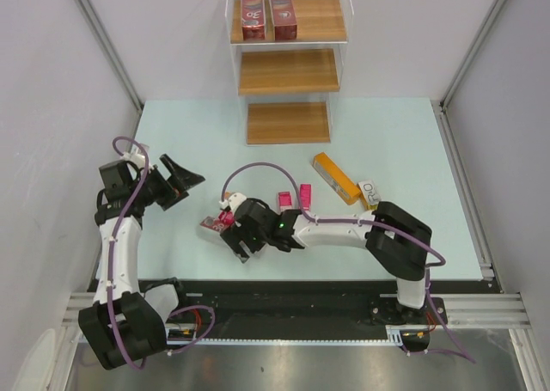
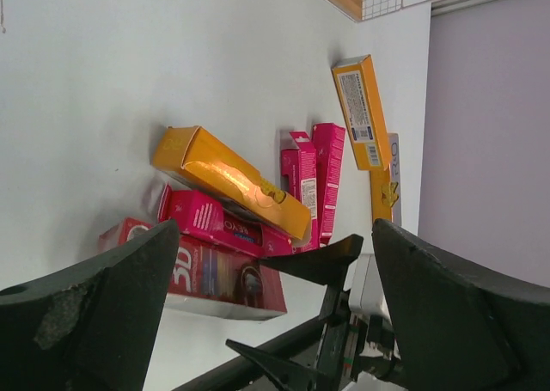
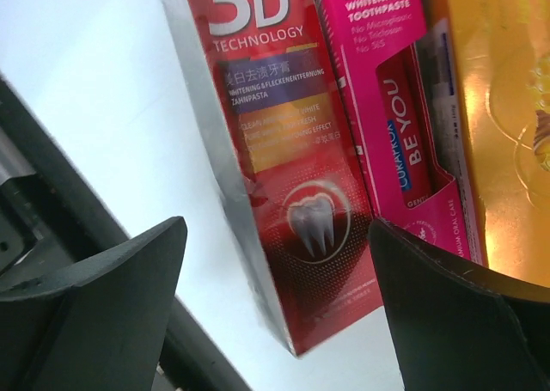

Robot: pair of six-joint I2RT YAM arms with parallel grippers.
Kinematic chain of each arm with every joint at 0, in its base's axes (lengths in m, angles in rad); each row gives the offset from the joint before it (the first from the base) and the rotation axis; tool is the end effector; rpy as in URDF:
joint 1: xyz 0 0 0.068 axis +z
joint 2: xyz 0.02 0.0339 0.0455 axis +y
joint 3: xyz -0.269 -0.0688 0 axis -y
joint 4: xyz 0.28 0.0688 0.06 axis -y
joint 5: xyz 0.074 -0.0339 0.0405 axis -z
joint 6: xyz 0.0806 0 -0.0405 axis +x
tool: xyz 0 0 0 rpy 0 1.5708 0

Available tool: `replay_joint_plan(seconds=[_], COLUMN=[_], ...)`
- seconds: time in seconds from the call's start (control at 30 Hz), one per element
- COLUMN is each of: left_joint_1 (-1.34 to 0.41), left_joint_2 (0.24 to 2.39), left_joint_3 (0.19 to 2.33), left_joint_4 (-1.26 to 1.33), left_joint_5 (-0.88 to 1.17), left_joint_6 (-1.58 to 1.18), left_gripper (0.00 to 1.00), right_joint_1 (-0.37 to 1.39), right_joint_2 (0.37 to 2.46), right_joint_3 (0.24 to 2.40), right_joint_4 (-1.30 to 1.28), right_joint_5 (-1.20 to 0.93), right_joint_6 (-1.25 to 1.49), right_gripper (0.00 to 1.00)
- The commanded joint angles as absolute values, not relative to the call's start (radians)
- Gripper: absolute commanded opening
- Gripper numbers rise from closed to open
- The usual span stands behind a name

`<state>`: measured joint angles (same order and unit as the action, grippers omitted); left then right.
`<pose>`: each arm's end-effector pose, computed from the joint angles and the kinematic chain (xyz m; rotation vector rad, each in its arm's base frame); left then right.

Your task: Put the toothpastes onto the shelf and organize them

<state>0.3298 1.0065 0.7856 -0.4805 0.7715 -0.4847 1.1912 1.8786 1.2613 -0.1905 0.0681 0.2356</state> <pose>0.2672 0.0321 0.2530 -0.4824 2.1483 -0.9537 0.1797 0.4357 0.1451 -1.1012 2.1997 0.5824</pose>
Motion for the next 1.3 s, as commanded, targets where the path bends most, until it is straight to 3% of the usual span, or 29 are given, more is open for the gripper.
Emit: replay_joint_plan(seconds=[0.0,0.9,1.27], left_joint_1=[0.336,0.336,0.336], left_joint_2=[0.988,0.965,0.965], left_joint_3=[0.776,0.713,0.7], left_joint_4=[-0.46,-0.445,-0.445], left_joint_5=[0.804,0.799,0.796], left_joint_6=[-0.454,-0.451,-0.446], left_gripper=[1.0,1.0,1.0], right_joint_1=[1.18,1.31,1.299], right_joint_2=[1.925,1.776,1.815], right_joint_3=[1.27,1.272,1.272], right_joint_4=[-0.212,-0.265,-0.241], right_joint_5=[0.09,0.184,0.146], right_joint_6=[0.252,0.204,0.21], right_gripper=[0.92,0.9,0.91])
